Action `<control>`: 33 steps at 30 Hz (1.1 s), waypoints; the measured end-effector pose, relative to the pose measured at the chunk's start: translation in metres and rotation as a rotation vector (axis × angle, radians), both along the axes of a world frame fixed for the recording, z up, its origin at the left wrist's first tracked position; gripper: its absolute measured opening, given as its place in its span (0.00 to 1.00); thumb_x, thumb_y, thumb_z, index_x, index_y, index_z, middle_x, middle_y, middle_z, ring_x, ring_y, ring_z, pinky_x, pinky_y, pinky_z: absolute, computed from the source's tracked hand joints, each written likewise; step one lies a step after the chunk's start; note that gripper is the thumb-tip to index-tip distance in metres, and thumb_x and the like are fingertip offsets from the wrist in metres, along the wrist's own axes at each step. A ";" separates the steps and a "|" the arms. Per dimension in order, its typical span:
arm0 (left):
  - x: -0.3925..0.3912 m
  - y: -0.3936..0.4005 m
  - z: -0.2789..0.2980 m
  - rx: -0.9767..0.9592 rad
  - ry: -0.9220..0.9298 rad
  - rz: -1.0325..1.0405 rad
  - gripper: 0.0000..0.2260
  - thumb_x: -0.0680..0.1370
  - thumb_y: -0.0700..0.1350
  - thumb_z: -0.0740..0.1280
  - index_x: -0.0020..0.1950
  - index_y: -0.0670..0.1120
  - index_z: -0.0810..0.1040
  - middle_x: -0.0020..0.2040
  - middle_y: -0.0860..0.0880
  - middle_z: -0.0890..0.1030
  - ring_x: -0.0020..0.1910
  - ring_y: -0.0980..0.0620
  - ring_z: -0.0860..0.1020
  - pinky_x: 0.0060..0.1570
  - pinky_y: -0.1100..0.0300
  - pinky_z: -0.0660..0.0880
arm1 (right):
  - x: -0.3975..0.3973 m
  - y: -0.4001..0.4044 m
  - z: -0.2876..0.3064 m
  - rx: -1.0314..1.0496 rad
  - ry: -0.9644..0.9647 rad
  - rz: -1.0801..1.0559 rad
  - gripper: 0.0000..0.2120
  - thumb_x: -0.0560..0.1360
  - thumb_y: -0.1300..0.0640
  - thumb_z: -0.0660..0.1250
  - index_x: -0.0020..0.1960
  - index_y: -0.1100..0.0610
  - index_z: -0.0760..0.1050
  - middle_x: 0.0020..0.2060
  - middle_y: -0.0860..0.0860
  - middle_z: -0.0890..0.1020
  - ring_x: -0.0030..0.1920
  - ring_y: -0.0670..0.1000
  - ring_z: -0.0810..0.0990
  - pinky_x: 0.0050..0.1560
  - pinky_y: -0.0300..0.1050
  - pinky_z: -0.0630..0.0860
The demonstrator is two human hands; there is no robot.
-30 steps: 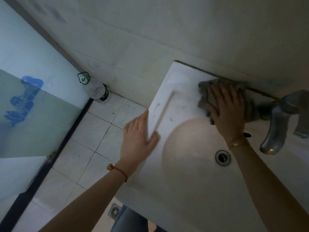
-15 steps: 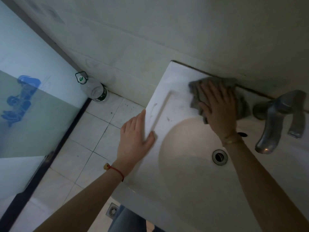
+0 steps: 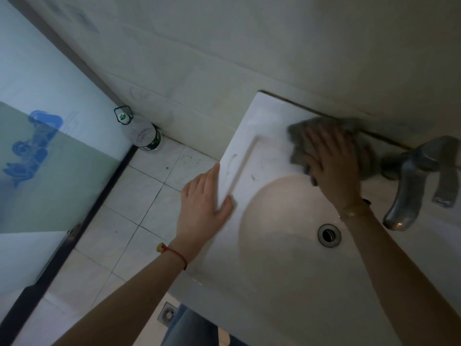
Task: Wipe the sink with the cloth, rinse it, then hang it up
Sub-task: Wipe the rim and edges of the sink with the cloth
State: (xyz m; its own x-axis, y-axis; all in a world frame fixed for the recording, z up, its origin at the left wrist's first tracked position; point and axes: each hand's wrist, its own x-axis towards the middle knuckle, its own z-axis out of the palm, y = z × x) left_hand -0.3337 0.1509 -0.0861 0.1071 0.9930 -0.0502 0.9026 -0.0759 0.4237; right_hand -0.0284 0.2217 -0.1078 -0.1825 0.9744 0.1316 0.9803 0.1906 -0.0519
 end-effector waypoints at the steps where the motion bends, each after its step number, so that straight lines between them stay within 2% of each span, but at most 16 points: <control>1: 0.000 -0.001 0.000 -0.001 -0.003 0.001 0.32 0.78 0.54 0.63 0.79 0.47 0.56 0.65 0.50 0.74 0.66 0.49 0.70 0.68 0.51 0.63 | 0.009 -0.011 0.000 0.015 0.040 -0.121 0.26 0.82 0.44 0.48 0.77 0.55 0.58 0.76 0.55 0.63 0.75 0.60 0.60 0.75 0.61 0.55; 3: 0.001 -0.001 0.001 -0.002 -0.012 0.003 0.32 0.78 0.53 0.63 0.79 0.47 0.57 0.66 0.49 0.74 0.66 0.49 0.70 0.69 0.51 0.63 | 0.002 -0.014 0.000 0.045 0.085 -0.318 0.27 0.82 0.43 0.47 0.76 0.55 0.60 0.75 0.56 0.65 0.74 0.61 0.61 0.75 0.60 0.54; 4: 0.002 -0.001 0.001 -0.005 -0.013 0.002 0.32 0.78 0.53 0.63 0.79 0.47 0.57 0.67 0.49 0.73 0.67 0.49 0.69 0.69 0.51 0.63 | -0.011 -0.006 -0.001 0.031 0.096 -0.343 0.26 0.82 0.42 0.47 0.76 0.54 0.60 0.75 0.56 0.64 0.74 0.62 0.61 0.75 0.60 0.55; 8: 0.002 0.000 0.001 -0.010 -0.008 -0.005 0.32 0.78 0.54 0.63 0.79 0.47 0.56 0.67 0.49 0.74 0.67 0.49 0.69 0.70 0.51 0.62 | -0.072 0.048 -0.004 -0.048 0.078 -0.065 0.27 0.82 0.40 0.45 0.78 0.48 0.54 0.77 0.51 0.59 0.76 0.59 0.58 0.75 0.59 0.55; 10: 0.002 0.000 0.001 -0.008 -0.004 -0.004 0.32 0.79 0.54 0.63 0.79 0.48 0.56 0.66 0.50 0.74 0.66 0.50 0.70 0.70 0.51 0.63 | -0.074 0.059 -0.003 -0.051 0.089 0.002 0.27 0.81 0.42 0.49 0.78 0.49 0.56 0.77 0.50 0.61 0.76 0.59 0.59 0.75 0.58 0.56; 12: 0.002 -0.001 0.001 -0.006 -0.006 0.001 0.32 0.78 0.55 0.63 0.79 0.49 0.56 0.65 0.51 0.74 0.65 0.50 0.70 0.69 0.51 0.63 | -0.053 0.043 -0.003 -0.039 0.032 0.048 0.28 0.81 0.43 0.50 0.78 0.50 0.54 0.77 0.52 0.59 0.76 0.58 0.58 0.76 0.57 0.54; 15: 0.001 0.000 0.001 0.002 -0.004 0.004 0.32 0.78 0.54 0.63 0.79 0.48 0.56 0.64 0.51 0.74 0.64 0.51 0.70 0.68 0.52 0.63 | -0.003 -0.010 -0.007 -0.027 -0.016 -0.124 0.28 0.82 0.43 0.48 0.79 0.52 0.50 0.78 0.54 0.57 0.77 0.60 0.55 0.75 0.60 0.54; 17: 0.001 -0.001 -0.001 0.003 -0.002 0.006 0.32 0.78 0.54 0.64 0.79 0.47 0.57 0.64 0.51 0.74 0.64 0.50 0.71 0.68 0.52 0.63 | 0.012 -0.036 -0.007 0.014 0.075 -0.287 0.27 0.82 0.43 0.51 0.78 0.54 0.56 0.76 0.56 0.61 0.75 0.62 0.58 0.75 0.60 0.55; 20: 0.001 0.000 -0.002 -0.003 -0.015 0.002 0.32 0.77 0.53 0.63 0.79 0.47 0.56 0.65 0.51 0.74 0.66 0.50 0.71 0.68 0.52 0.63 | -0.011 -0.014 -0.005 0.071 0.155 -0.421 0.26 0.83 0.43 0.49 0.76 0.55 0.61 0.75 0.57 0.65 0.73 0.63 0.62 0.75 0.61 0.56; 22: 0.001 0.000 -0.002 0.004 -0.016 -0.002 0.32 0.78 0.53 0.63 0.79 0.47 0.56 0.66 0.50 0.74 0.66 0.49 0.70 0.69 0.52 0.63 | -0.036 0.017 -0.003 0.048 0.152 -0.360 0.25 0.83 0.42 0.48 0.76 0.53 0.61 0.75 0.56 0.65 0.73 0.63 0.63 0.74 0.61 0.58; 26: 0.001 0.000 -0.003 0.004 -0.011 -0.010 0.32 0.79 0.54 0.63 0.79 0.48 0.56 0.66 0.50 0.74 0.67 0.50 0.70 0.70 0.53 0.61 | -0.059 0.033 -0.006 -0.035 0.064 -0.074 0.27 0.82 0.41 0.44 0.78 0.49 0.53 0.78 0.51 0.58 0.77 0.59 0.56 0.75 0.60 0.54; 28: 0.001 0.000 -0.002 0.010 -0.010 -0.005 0.32 0.78 0.55 0.63 0.79 0.48 0.56 0.65 0.50 0.74 0.66 0.49 0.70 0.70 0.52 0.62 | -0.060 0.022 -0.008 -0.030 0.060 0.074 0.26 0.82 0.44 0.48 0.78 0.48 0.52 0.78 0.50 0.57 0.77 0.58 0.54 0.76 0.60 0.51; 31: 0.001 -0.001 -0.003 0.029 -0.008 0.009 0.32 0.78 0.54 0.64 0.78 0.47 0.58 0.65 0.49 0.75 0.66 0.48 0.70 0.70 0.49 0.64 | -0.058 0.021 -0.002 -0.061 0.123 0.237 0.26 0.81 0.46 0.51 0.78 0.48 0.56 0.77 0.48 0.60 0.77 0.57 0.56 0.76 0.58 0.51; 33: 0.001 -0.002 -0.003 0.035 0.003 0.012 0.32 0.78 0.55 0.64 0.78 0.47 0.59 0.65 0.49 0.75 0.66 0.48 0.70 0.70 0.47 0.64 | -0.062 0.039 0.001 -0.022 0.201 0.214 0.24 0.81 0.49 0.51 0.76 0.50 0.60 0.75 0.49 0.65 0.76 0.56 0.60 0.75 0.58 0.55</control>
